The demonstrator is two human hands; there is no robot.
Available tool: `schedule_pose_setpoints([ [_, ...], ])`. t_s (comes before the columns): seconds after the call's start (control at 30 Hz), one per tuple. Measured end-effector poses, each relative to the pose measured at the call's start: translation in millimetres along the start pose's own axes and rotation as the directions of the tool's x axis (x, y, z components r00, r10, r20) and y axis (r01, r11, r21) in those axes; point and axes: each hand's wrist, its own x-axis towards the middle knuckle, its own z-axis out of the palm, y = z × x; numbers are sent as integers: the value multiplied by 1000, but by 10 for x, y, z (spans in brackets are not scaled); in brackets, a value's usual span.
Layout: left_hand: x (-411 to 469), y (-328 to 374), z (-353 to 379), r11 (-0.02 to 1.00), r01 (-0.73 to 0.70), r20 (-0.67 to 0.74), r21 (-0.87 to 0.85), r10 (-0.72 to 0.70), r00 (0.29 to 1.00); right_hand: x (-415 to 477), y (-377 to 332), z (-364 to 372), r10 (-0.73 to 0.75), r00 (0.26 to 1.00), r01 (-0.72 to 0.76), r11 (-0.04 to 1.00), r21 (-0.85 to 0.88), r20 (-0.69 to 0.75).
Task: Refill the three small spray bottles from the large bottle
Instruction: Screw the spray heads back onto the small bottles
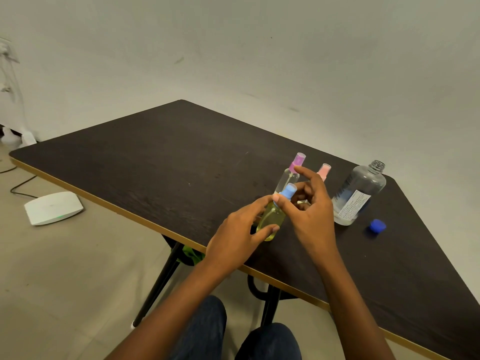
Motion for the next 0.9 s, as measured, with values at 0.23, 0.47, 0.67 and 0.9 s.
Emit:
schedule_pose_setpoints([
  [0.23, 1, -1, -2, 1000, 0, 8, -17, 1, 1000, -57, 45, -41, 4, 999, -7, 998, 58, 45],
  [0.47, 7, -17, 8, 999, 12, 6, -31, -12, 1000, -68, 26, -32, -52, 998, 54, 998, -29, 43],
  [0.67, 9, -8, 8, 1000, -11, -8, -3, 11, 1000, -95, 46, 40, -120, 993, 118, 985, -122, -12],
  [0.9, 2, -5, 8, 1000, -10, -19, 6, 10, 1000, -64, 68, 92, -49, 999, 47, 995, -88, -20],
])
